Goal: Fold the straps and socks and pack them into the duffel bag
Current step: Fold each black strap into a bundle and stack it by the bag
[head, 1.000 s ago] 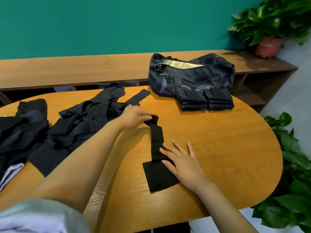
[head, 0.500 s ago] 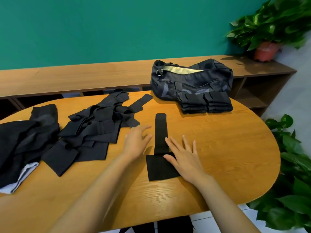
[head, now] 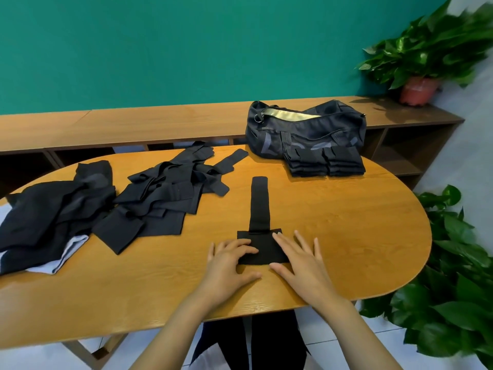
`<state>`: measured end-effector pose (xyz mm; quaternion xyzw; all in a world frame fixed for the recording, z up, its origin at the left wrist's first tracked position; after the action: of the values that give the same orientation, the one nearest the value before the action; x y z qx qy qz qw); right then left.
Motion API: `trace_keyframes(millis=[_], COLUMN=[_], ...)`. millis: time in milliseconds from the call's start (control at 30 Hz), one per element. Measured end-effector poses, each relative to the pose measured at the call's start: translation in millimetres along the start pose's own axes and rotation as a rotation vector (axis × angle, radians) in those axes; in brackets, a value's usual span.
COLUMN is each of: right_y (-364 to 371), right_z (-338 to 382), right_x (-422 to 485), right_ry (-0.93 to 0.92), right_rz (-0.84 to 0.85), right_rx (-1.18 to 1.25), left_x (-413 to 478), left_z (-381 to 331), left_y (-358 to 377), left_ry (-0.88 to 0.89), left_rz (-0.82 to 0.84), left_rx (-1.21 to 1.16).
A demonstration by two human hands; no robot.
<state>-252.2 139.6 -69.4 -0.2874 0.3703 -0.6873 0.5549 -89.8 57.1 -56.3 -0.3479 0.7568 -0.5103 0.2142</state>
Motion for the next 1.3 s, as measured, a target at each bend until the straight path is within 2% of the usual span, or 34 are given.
trace_keyframes(millis=[500,700,1000,1133,1300], right_y=[8,14,16,17,19], right_z=[9,15,12,15,16], right_x=[-28,-24,-19,-16,-14], right_ry=[-0.045,-0.122,0.018,0.098,0.086], right_rz=[-0.045,-0.188,-0.327,-0.341,-0.385], right_rx=[0.099,0.155,0.325,0.296,0.233], left_x=[-32,-30,-28,-24,-26], left_z=[5,12,15,11,9], left_y=[7,10,13,14,10], left_ry=[-0.001,-0.068,-0.170,-0.271,-0.285], left_rz=[-0.272,-0.311,-0.323,-0.357,-0.421], left_rx=[0.042,-0.053,-0.142,-0.121,-0.137])
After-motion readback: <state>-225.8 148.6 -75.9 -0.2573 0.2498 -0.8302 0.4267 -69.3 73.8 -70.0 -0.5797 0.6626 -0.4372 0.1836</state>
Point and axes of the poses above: each hand's wrist, its own x-axis towards the middle knuckle, its own y-axis out of the palm, z = x × y, the point moved 5 cm from there along x, towards the middle knuckle, and after that the axes turned 12 degrees about x, right-handed, at the moved point
